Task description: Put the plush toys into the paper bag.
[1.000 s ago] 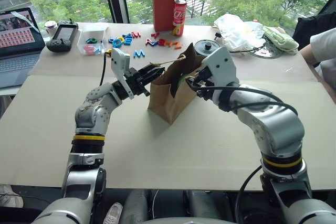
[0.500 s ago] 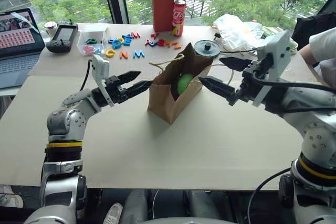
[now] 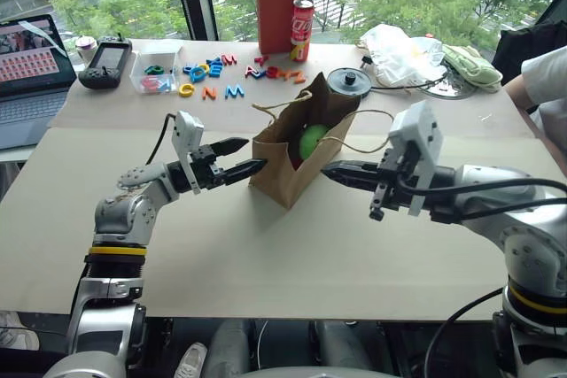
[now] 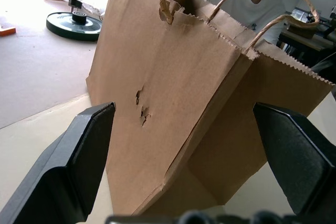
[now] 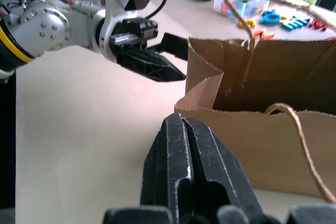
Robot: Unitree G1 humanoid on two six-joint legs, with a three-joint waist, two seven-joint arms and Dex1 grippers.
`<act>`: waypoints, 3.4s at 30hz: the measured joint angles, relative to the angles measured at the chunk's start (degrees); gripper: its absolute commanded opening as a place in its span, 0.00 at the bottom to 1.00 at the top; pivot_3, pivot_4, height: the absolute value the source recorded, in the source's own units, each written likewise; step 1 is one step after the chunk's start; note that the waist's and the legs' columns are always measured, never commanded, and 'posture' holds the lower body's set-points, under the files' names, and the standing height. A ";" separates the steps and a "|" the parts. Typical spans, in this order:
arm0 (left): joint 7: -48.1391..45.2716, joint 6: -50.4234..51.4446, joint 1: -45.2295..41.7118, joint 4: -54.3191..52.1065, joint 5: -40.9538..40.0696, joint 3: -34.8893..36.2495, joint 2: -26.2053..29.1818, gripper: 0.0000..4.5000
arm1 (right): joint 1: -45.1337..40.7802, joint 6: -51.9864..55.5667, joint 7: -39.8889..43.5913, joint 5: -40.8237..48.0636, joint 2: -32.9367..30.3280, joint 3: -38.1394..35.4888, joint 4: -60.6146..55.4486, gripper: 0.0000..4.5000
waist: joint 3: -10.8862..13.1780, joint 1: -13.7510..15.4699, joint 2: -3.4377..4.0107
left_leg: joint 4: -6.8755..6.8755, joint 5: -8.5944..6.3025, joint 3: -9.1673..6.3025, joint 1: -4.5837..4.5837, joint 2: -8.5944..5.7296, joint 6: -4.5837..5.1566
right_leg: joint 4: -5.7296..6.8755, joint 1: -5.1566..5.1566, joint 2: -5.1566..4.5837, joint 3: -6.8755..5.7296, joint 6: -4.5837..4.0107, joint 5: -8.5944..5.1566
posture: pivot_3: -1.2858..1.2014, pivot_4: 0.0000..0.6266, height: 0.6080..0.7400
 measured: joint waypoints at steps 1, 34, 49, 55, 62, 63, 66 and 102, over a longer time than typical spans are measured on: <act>-0.15 -0.28 -0.05 0.27 0.20 -0.21 -0.05 1.00 | -0.04 -0.28 -1.12 -1.81 0.09 2.02 1.16 0.01 | 0.00 0.02 0.00 | 0.00 0.00 0.00 0.00 -0.01 0.00 | 0.00 0.01 0.00 0.00 0.00 0.00 | 0.52 0.24 0.99; 12.80 -13.13 -0.72 4.01 13.10 -6.96 -12.33 1.00 | -11.55 -2.96 -13.68 -17.97 18.66 11.38 16.59 0.01 | 0.00 0.07 0.00 | -0.01 0.00 0.01 -0.05 -0.01 0.01 | 0.04 -0.03 -0.02 -0.03 0.00 0.01 | 0.52 0.24 0.99; 13.69 -16.00 -1.74 8.60 14.01 -6.33 -13.97 0.35 | -11.54 -2.05 -13.70 -18.92 18.70 11.34 16.56 0.00 | 0.00 0.08 0.00 | -0.01 0.00 0.01 -0.06 0.00 0.01 | 0.04 -0.03 -0.02 -0.03 0.00 0.01 | 0.52 0.24 0.99; 13.70 -16.00 -2.32 10.06 14.02 -6.23 -14.63 0.00 | -11.48 -1.70 -13.57 -18.91 18.21 11.11 15.84 0.00 | 0.00 0.08 0.00 | -0.01 0.00 0.01 -0.06 -0.01 0.01 | 0.03 -0.03 -0.02 -0.04 0.00 0.01 | 0.52 0.24 0.99; 13.77 -16.25 -3.18 11.51 14.08 -6.11 -15.29 0.00 | -9.34 0.25 -12.14 -18.61 15.82 9.89 12.84 0.00 | 0.00 0.10 0.00 | -0.02 0.00 0.00 -0.08 -0.02 0.01 | 0.02 -0.03 -0.03 -0.04 0.00 0.01 | 0.52 0.24 0.99; 13.90 -16.73 -3.28 11.82 14.23 -6.09 -15.37 0.00 | -8.95 0.57 -11.46 -17.94 14.94 9.32 11.75 0.00 | 0.00 0.12 0.00 | -0.02 0.00 0.00 -0.08 -0.01 0.01 | 0.03 -0.03 -0.03 -0.04 0.00 0.01 | 0.52 0.24 0.99; 14.25 -17.61 -3.49 12.53 14.63 -5.82 -15.42 0.00 | -7.34 0.64 -9.12 -16.04 11.84 6.69 7.68 0.00 | 0.00 0.15 0.00 | -0.02 0.00 -0.02 -0.07 -0.01 0.01 | 0.00 -0.01 -0.03 -0.06 0.00 0.01 | 0.52 0.24 0.99; -30.34 -25.29 -6.43 16.60 10.31 -10.81 1.95 0.00 | -0.05 -7.37 16.45 -7.56 -16.28 -11.16 18.11 0.00 | 0.04 0.18 0.03 | 0.03 -0.03 0.04 -0.06 0.03 0.06 | -0.05 -0.01 0.07 0.00 -0.03 -0.04 | 0.52 0.24 0.99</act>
